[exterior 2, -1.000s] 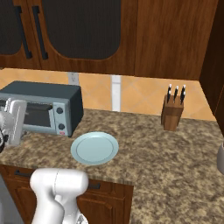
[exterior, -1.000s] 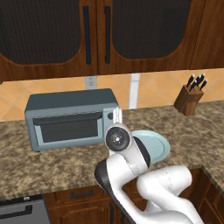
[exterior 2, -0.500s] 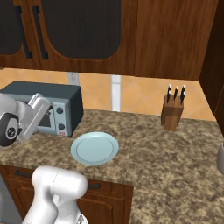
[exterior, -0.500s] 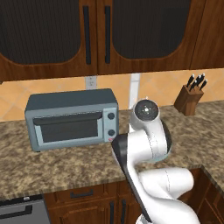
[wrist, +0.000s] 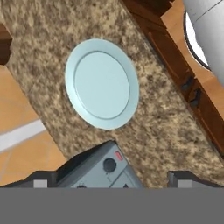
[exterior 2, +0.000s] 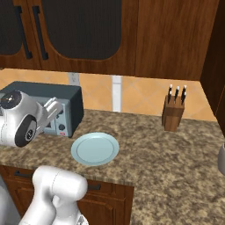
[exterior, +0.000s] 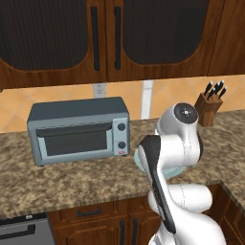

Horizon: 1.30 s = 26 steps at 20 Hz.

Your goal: Pick up the kebab skewer and baguette bread, and place them inside the toaster oven. Close the toaster oven door and start by setting the timer.

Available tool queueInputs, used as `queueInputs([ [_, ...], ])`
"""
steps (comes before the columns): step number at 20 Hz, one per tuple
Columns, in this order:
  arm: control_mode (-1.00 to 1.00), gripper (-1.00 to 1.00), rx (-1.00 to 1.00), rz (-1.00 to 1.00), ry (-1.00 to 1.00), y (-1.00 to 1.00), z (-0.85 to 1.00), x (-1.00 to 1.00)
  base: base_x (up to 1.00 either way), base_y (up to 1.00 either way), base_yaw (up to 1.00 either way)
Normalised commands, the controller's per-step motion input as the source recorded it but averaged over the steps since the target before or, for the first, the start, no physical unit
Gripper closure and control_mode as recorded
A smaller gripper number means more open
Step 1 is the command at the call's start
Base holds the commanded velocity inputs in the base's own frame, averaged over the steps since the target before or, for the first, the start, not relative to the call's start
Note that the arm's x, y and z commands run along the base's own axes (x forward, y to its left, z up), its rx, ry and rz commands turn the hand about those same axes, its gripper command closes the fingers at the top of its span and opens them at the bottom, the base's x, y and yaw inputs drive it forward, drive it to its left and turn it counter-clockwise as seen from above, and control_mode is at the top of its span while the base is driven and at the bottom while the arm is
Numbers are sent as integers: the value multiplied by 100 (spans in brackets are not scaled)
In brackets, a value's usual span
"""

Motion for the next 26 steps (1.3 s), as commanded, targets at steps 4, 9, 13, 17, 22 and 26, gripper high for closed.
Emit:
queueInputs([
  [4, -100, -100, 35, -33, -10, 2, -19, 11, 0, 0, 0],
  [9, -100, -100, 30, -39, -10, 27, -26, -4, 0, 0, 0],
  [13, -100, -100, 5, -6, -6, 48, -32, -7, 0, 0, 0],
  [17, -100, -100, -2, 1, 0, 40, -23, -2, 0, 0, 0],
  [22, -100, -100, -22, 27, 1, 20, -26, -1, 0, 0, 0],
  [26, -100, -100, -31, 41, 0, 1, -23, 18, 0, 0, 0],
])
